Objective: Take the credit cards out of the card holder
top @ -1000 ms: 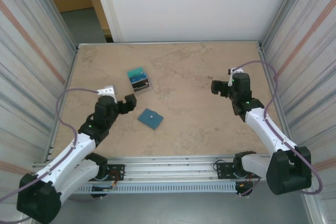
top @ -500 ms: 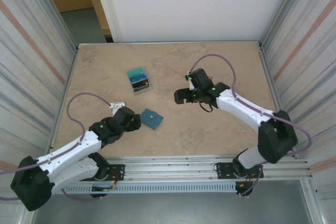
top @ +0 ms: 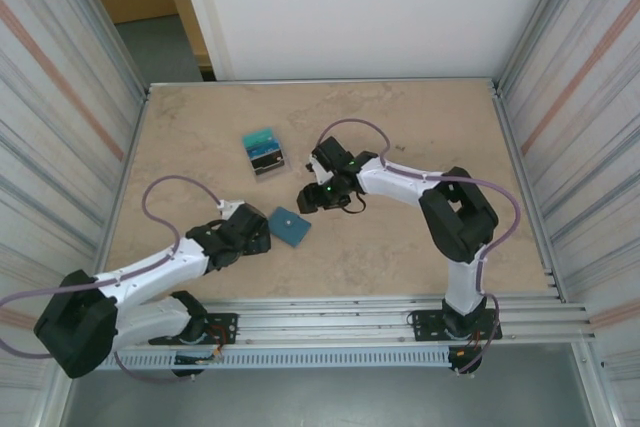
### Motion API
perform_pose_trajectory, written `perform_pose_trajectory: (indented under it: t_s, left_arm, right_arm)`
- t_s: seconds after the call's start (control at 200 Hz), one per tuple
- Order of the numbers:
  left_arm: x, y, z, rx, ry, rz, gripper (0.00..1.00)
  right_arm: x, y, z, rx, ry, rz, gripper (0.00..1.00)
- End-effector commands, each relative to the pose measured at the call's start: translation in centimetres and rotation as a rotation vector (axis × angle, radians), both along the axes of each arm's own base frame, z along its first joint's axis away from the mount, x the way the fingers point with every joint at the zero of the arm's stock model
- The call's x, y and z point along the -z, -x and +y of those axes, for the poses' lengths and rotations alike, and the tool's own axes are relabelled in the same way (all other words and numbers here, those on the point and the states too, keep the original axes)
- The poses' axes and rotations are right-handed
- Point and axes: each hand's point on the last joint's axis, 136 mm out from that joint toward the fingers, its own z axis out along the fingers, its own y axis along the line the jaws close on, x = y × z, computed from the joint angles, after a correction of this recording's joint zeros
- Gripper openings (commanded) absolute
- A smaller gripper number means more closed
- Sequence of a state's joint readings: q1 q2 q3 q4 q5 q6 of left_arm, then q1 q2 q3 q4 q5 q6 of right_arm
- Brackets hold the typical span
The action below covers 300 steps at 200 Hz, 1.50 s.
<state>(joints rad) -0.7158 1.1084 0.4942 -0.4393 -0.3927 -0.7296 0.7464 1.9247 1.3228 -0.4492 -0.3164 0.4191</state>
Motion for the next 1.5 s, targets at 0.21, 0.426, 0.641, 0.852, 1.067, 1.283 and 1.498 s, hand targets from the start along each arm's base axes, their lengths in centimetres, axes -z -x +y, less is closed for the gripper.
perform_pose_trajectory:
  t_s: [0.21,0.426,0.641,0.852,1.067,1.283,1.498]
  left_arm:
    - [1.6,-1.5,-1.5,0.007,-0.01,0.002,0.99]
    - [2.4,-1.7,-1.6,-0.002,-0.027,0.026,0.99]
    - [3.0,-1.6,-1.6,-0.01,-0.03,0.04,0.99]
    - [3.3,-1.6,-1.6,-0.009,-0.037,0.051,0.99]
    - [3.4,-1.5,-1.7,-0.011,-0.032,0.054,0.99]
    - [3.4,-1.6,-1.9,-0.009,-0.025,0.057,0.99]
    - [3.3,-1.5,-2.1,-0.007,-0.011,0.06,0.99]
  right_arm:
    - [1.0,1.6,3.4,-0.049,-0.106,0.143,0.59]
    - [2.2,2.4,3.7,-0.057,-0.098,0.186,0.58]
    - [2.3,3.7,4.6,-0.074,-0.147,0.26,0.55]
    - [0.3,4.6,5.7,-0.089,-0.273,0.313,0.52]
    - [-2.1,4.4,5.9,-0.075,-0.417,0.345,0.45]
    - [-2.8,4.9,6.0,-0.095,-0.45,0.361,0.39]
    - [-2.3,5.3,5.6,-0.104,-0.402,0.354,0.27]
